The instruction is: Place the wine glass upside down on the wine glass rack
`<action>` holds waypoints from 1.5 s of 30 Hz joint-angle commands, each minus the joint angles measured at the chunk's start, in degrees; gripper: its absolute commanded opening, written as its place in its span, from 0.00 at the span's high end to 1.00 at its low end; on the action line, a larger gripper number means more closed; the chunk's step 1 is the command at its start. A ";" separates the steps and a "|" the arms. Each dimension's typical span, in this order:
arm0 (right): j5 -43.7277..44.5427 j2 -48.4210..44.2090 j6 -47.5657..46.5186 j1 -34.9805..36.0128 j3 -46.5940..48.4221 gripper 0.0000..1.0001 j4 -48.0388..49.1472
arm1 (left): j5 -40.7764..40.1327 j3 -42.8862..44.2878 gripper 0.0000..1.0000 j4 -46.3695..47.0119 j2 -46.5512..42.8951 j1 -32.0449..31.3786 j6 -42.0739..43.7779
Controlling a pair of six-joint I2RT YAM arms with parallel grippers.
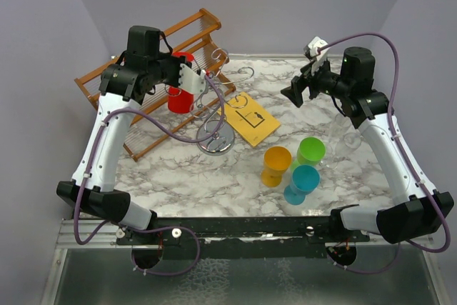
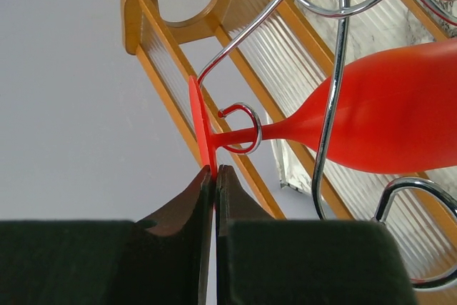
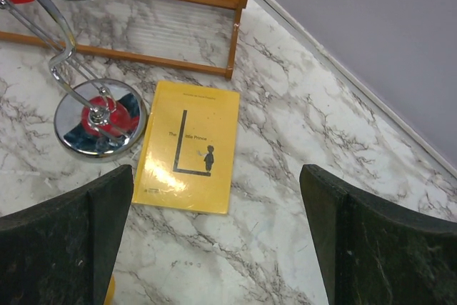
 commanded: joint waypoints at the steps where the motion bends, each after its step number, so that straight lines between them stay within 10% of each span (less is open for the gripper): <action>1: 3.73 -0.67 -1.21 0.08 1.13 0.00 -1.61 | 2.70 -0.78 0.94 -3.87 -1.52 -0.47 0.53; 45: 21.50 -6.02 -6.70 0.08 -3.58 0.01 -14.65 | -7.43 0.47 0.42 -9.75 -4.82 -0.81 1.85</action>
